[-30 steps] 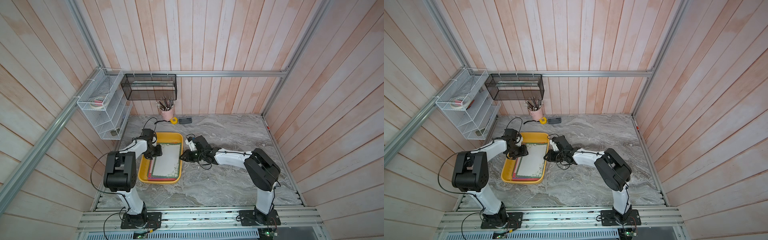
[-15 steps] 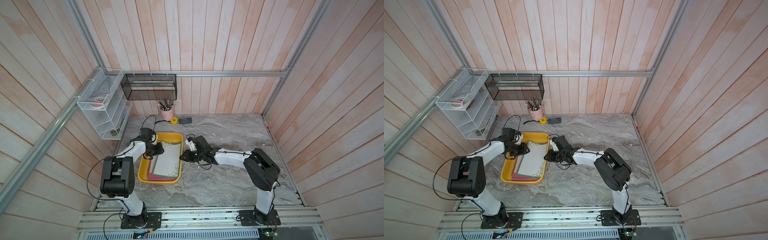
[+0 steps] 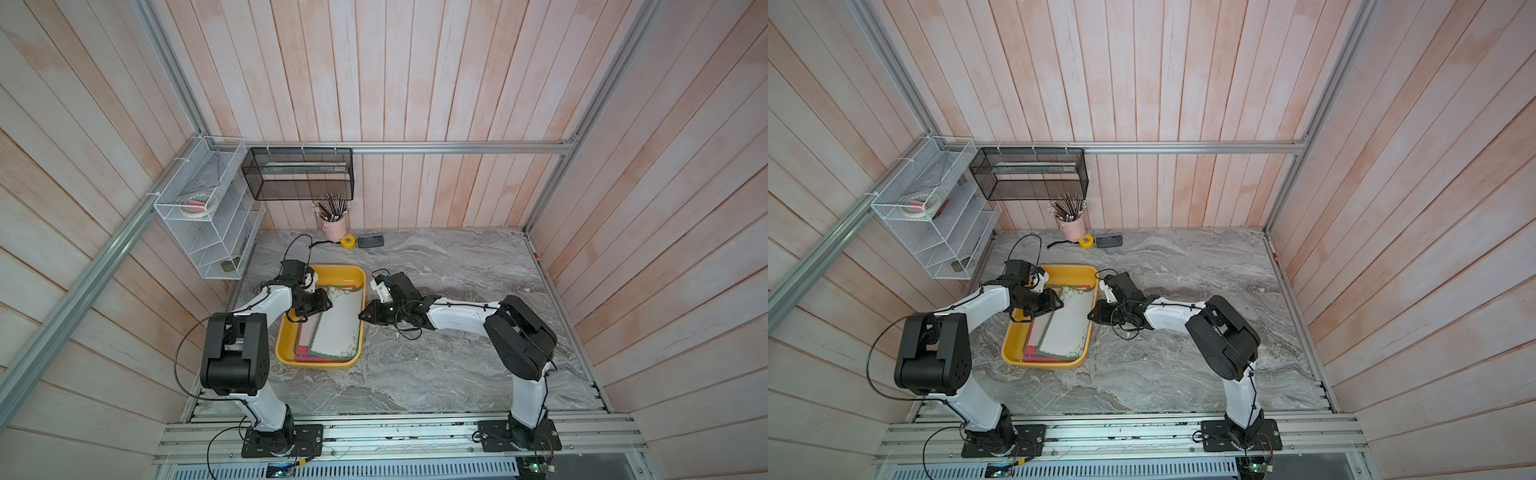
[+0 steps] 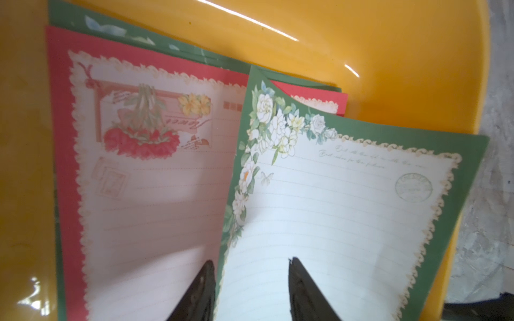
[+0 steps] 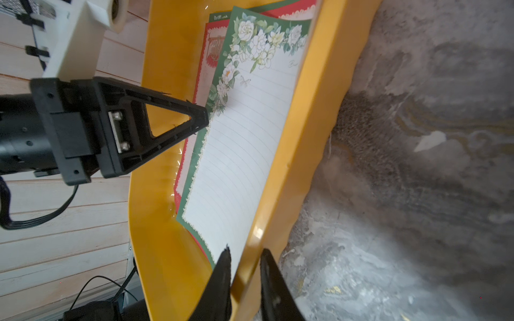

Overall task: Take out the stationery paper from the storage box
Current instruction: Pick up the stationery paper from the storage box.

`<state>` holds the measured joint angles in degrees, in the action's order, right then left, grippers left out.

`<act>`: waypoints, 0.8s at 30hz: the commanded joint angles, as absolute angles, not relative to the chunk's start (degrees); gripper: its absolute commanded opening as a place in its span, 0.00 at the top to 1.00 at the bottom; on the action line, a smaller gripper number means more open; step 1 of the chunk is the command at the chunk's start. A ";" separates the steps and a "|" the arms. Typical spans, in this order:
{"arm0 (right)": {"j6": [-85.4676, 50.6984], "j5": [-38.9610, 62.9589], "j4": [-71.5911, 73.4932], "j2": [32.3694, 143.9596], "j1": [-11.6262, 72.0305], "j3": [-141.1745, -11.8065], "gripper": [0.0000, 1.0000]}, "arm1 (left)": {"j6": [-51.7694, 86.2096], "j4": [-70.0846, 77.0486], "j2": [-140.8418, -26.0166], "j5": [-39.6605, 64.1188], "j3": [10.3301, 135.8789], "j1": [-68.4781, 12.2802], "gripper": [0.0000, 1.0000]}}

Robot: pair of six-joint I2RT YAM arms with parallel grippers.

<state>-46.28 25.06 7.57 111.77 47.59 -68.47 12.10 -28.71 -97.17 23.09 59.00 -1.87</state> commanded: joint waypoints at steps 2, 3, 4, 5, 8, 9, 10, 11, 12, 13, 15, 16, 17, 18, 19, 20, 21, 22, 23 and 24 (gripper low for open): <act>-46.33 25.40 7.96 113.12 47.64 -69.89 0.78 | 13.04 -27.20 -95.85 26.51 57.91 -1.54 0.56; -46.34 25.40 8.00 113.12 47.64 -69.87 0.78 | 13.20 -27.06 -95.57 27.04 57.68 -1.49 0.56; -46.43 25.42 7.97 113.12 47.64 -69.87 0.78 | 13.46 -26.73 -95.22 27.59 57.32 -1.45 0.56; -46.46 25.45 8.00 113.19 47.64 -69.92 0.78 | 13.82 -26.40 -94.86 28.24 56.96 -1.40 0.56; -46.48 25.50 7.94 113.20 47.55 -69.91 0.79 | 14.71 -25.34 -93.50 29.98 55.63 -0.71 0.56; -46.48 25.49 7.96 113.20 47.55 -69.96 0.79 | 14.98 -25.08 -93.16 30.59 55.25 -0.40 0.56; -46.49 25.54 8.03 113.21 47.54 -69.87 0.79 | 15.20 -24.79 -92.81 31.12 54.77 -0.06 0.56; -46.51 25.50 8.04 113.20 47.54 -69.87 0.79 | 15.44 -24.49 -92.44 31.69 54.37 0.15 0.56; -46.54 25.62 8.09 113.20 47.55 -69.87 0.79 | 15.69 -24.38 -92.23 32.14 54.08 0.37 0.56; -46.51 25.58 8.12 113.20 47.55 -69.85 0.79 | 15.94 -24.14 -92.10 32.72 53.74 0.64 0.57; -46.66 25.60 8.25 113.16 47.55 -69.78 0.79 | 16.47 -23.46 -91.54 33.77 53.06 0.97 0.57; -46.59 25.64 8.26 113.12 47.55 -69.68 0.79 | 16.77 -23.12 -91.34 34.38 52.74 1.26 0.57; -46.59 25.58 8.34 113.12 47.54 -69.67 0.79 | 17.08 -22.87 -91.18 34.91 52.53 1.47 0.57; -46.63 25.71 8.34 113.04 47.54 -69.60 0.79 | 17.40 -22.55 -91.04 35.56 52.24 1.64 0.57; -46.64 25.67 8.47 113.03 47.46 -69.54 0.79 | 17.64 -22.25 -90.75 36.12 51.88 1.84 0.57; -46.68 25.77 8.54 113.07 47.51 -69.52 0.79 | 17.80 -21.87 -90.64 36.66 51.61 2.00 0.58; -46.73 25.90 8.70 113.10 47.54 -69.52 0.79 | 18.07 -21.48 -90.38 37.35 51.23 2.11 0.58; -46.77 25.84 8.77 113.12 47.54 -69.51 0.79 | 18.25 -21.13 -90.27 37.98 50.98 2.17 0.58; -46.80 25.97 8.85 113.16 47.45 -69.43 0.79 | 18.28 -21.02 -90.20 38.31 50.81 2.17 0.58; -46.93 26.02 8.92 113.20 47.50 -69.43 0.79 | 18.29 -20.94 -90.26 38.49 50.72 2.20 0.59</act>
<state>-46.50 25.39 7.75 111.77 47.57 -68.51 17.50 -22.87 -91.68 35.66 51.62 1.93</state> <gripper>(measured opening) 0.208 0.416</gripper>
